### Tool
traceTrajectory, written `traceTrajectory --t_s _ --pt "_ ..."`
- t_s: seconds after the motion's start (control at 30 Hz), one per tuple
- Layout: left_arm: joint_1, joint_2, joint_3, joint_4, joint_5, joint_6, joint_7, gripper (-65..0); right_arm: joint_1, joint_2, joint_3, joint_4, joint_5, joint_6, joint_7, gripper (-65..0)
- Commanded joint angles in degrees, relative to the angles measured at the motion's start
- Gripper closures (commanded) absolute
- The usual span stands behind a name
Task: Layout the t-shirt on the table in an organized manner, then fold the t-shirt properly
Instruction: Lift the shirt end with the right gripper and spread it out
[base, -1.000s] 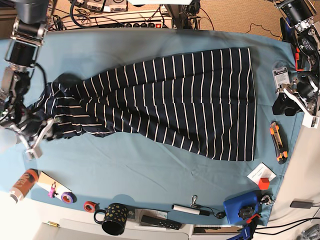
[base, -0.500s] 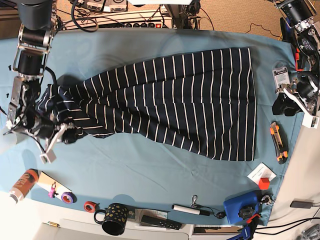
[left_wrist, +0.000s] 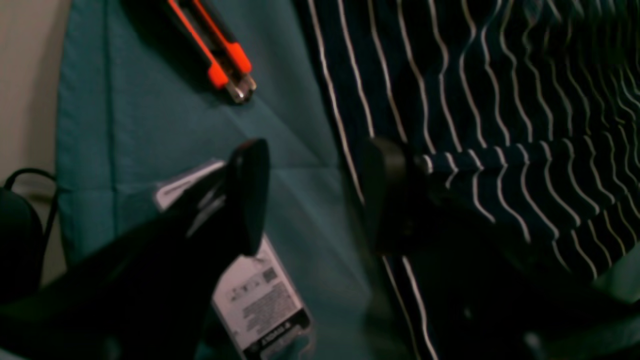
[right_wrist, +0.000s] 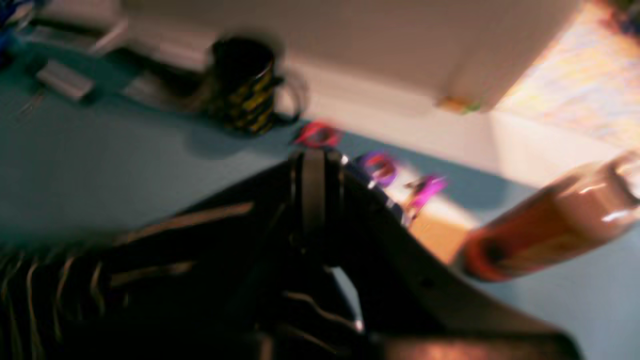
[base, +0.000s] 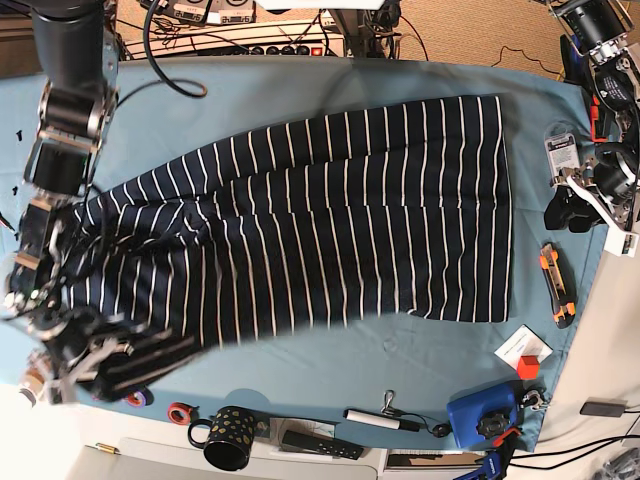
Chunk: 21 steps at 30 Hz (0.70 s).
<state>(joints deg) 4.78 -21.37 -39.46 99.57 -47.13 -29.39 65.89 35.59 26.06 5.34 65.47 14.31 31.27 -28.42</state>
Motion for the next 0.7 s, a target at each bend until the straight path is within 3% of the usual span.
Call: traceTrajectory --t_s 0.0,0.27,0.43,0.53,0.57,0.67 --pt "-0.7 -0.8 -0.3 0.9 -1.1 -0.2 -1.3 -30.9 3.3 0.7 0.3 0.9 0.5 -1.2 2.1 0.0" --pt "0.0 3.0 1.5 0.9 -8.0 -2.2 1.2 -30.9 7.7 -2.5 0.3 0.8 -4.2 -2.3 2.1 0.0" --pt "1.9 6.0 7.6 0.9 -8.0 -4.1 1.1 -30.9 7.6 -4.6 0.3 -0.1 -9.6 -6.7 2.3 0.0" --pt "2.2 6.1 12.7 0.9 -8.0 -4.3 1.2 -30.9 7.6 -4.8 0.3 -1.4 -11.0 -6.9 2.3 0.0" --pt "2.2 6.1 14.1 0.9 -8.0 -4.3 1.1 -30.9 7.6 -4.8 0.3 -1.7 -11.0 -6.9 2.3 -1.9" --pt "2.0 6.1 17.6 0.9 -8.0 -4.3 0.9 -30.9 7.6 -4.8 0.3 -2.3 -11.0 -6.8 2.4 -20.2"
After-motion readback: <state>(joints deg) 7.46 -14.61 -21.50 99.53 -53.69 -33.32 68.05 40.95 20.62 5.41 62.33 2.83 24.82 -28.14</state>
